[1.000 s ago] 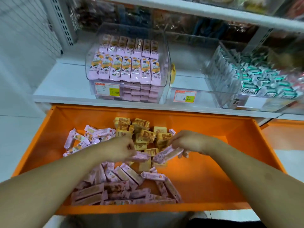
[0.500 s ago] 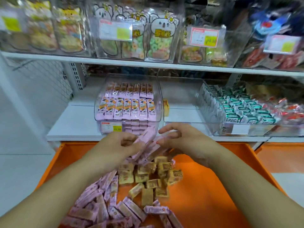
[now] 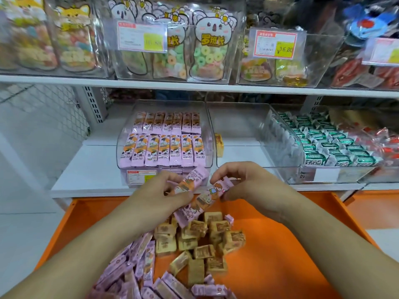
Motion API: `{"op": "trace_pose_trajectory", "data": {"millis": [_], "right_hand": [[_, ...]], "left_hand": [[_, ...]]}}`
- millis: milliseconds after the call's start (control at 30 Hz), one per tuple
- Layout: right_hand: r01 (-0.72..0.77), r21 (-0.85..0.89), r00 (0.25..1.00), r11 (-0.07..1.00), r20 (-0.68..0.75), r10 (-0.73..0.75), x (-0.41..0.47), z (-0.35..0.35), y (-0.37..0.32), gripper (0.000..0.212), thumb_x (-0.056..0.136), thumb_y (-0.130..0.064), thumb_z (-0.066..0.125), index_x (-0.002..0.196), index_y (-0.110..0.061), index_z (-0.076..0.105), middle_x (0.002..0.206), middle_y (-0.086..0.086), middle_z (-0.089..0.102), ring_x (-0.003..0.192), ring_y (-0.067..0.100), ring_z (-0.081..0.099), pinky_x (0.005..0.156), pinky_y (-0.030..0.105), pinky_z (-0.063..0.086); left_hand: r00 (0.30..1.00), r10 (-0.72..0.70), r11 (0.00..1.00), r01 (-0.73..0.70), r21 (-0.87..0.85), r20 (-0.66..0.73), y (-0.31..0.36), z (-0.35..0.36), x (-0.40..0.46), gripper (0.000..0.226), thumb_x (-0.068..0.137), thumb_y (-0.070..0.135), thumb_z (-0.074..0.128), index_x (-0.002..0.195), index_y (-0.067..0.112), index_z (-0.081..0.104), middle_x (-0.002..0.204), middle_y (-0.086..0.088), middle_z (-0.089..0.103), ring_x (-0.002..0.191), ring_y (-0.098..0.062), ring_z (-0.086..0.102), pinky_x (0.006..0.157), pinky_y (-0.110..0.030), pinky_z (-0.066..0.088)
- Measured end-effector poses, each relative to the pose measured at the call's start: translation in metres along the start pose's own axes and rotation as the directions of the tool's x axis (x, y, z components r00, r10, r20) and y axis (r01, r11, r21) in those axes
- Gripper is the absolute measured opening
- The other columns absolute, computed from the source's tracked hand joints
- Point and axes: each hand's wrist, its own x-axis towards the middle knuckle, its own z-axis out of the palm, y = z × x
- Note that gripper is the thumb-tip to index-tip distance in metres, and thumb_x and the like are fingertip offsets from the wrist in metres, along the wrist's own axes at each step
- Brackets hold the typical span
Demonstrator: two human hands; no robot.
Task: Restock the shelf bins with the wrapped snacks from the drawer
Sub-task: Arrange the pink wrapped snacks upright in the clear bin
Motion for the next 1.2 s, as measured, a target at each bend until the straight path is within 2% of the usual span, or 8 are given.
{"op": "trace_pose_trajectory", "data": {"millis": [167, 300, 500, 700, 900, 1000, 1100, 1200], "right_hand": [[-0.036, 0.003, 0.998, 0.999, -0.049, 0.036, -0.001, 0.004, -0.002, 0.046, 0.078, 0.024, 0.059, 0.091, -0.016, 0.079, 0.101, -0.002, 0.075, 0.093, 0.007, 0.069, 0.064, 0.017, 0.051], [-0.078, -0.036, 0.987, 0.996, -0.147, 0.072, 0.0, 0.013, 0.003, 0.042, 0.078, 0.016, 0.066, 0.091, -0.023, 0.075, 0.112, 0.007, 0.071, 0.102, 0.024, 0.069, 0.073, 0.043, 0.06], [-0.079, -0.005, 0.969, 0.997, -0.237, 0.076, -0.01, 0.027, -0.001, 0.032, 0.089, 0.002, 0.063, 0.103, -0.026, 0.067, 0.112, 0.003, 0.065, 0.094, 0.037, 0.072, 0.082, 0.058, 0.058], [-0.066, 0.205, 0.948, 0.977, -0.294, 0.125, -0.02, 0.033, -0.011, 0.05, 0.077, -0.027, 0.085, 0.117, -0.024, 0.054, 0.116, 0.001, 0.067, 0.1, 0.031, 0.074, 0.094, 0.059, 0.057], [-0.039, 0.233, 0.977, 0.972, -0.195, 0.086, -0.028, 0.044, -0.016, 0.041, 0.089, -0.021, 0.083, 0.113, -0.018, 0.05, 0.087, 0.008, 0.073, 0.086, 0.038, 0.074, 0.085, 0.064, 0.059], [0.005, 0.226, 0.967, 0.974, -0.249, 0.053, -0.026, 0.038, -0.02, 0.038, 0.093, -0.01, 0.077, 0.117, -0.021, 0.05, 0.072, -0.002, 0.072, 0.071, 0.026, 0.069, 0.08, 0.059, 0.058], [0.058, 0.12, 0.953, 0.991, -0.302, -0.019, -0.023, 0.029, -0.021, 0.036, 0.094, -0.017, 0.076, 0.115, -0.034, 0.052, 0.076, -0.001, 0.068, 0.082, 0.03, 0.069, 0.079, 0.058, 0.054], [0.076, 0.042, 0.961, 0.996, -0.271, -0.062, -0.019, 0.027, -0.02, 0.037, 0.097, -0.022, 0.074, 0.117, -0.042, 0.051, 0.076, -0.006, 0.065, 0.077, 0.015, 0.065, 0.08, 0.042, 0.054]], "left_hand": [[0.999, 0.027, 0.999, -0.025, -0.045, 0.032, 0.003, 0.005, -0.001, 0.026, 0.095, 0.024, 0.075, 0.113, 0.039, 0.063, 0.106, 0.017, 0.073, 0.088, 0.003, 0.07, 0.078, -0.029, 0.06], [0.997, -0.015, 0.993, 0.024, -0.118, 0.078, 0.003, 0.007, -0.007, 0.036, 0.089, 0.023, 0.081, 0.118, 0.034, 0.062, 0.096, 0.013, 0.08, 0.095, -0.014, 0.075, 0.086, -0.038, 0.059], [0.998, -0.036, 0.971, 0.049, -0.236, 0.058, 0.001, 0.01, -0.011, 0.045, 0.084, 0.011, 0.084, 0.121, 0.024, 0.063, 0.095, -0.006, 0.081, 0.093, -0.041, 0.074, 0.072, -0.045, 0.049], [0.998, 0.021, 0.936, -0.041, -0.349, -0.063, 0.003, 0.007, -0.014, 0.041, 0.086, 0.014, 0.083, 0.119, 0.029, 0.064, 0.082, 0.019, 0.078, 0.068, -0.001, 0.072, 0.061, -0.026, 0.052], [0.996, 0.018, 0.935, -0.048, -0.352, -0.088, 0.007, 0.004, -0.016, 0.04, 0.085, 0.015, 0.084, 0.116, 0.035, 0.068, 0.084, 0.02, 0.076, 0.077, -0.029, 0.076, 0.062, -0.032, 0.045], [0.989, 0.016, 0.964, -0.053, -0.26, -0.146, 0.008, -0.013, -0.017, 0.043, 0.081, 0.011, 0.087, 0.113, 0.037, 0.074, 0.095, 0.005, 0.078, 0.074, -0.019, 0.074, 0.065, -0.03, 0.052], [0.972, 0.024, 0.987, -0.06, -0.15, -0.233, 0.006, -0.034, -0.017, 0.043, 0.071, 0.019, 0.095, 0.105, 0.039, 0.078, 0.099, 0.012, 0.076, 0.081, -0.012, 0.07, 0.076, -0.033, 0.056], [0.968, 0.024, 0.97, -0.083, -0.23, -0.249, 0.005, -0.041, -0.018, 0.06, 0.069, 0.022, 0.095, 0.124, 0.016, 0.071, 0.07, 0.014, 0.069, 0.074, -0.014, 0.067, 0.068, -0.028, 0.046]]}}
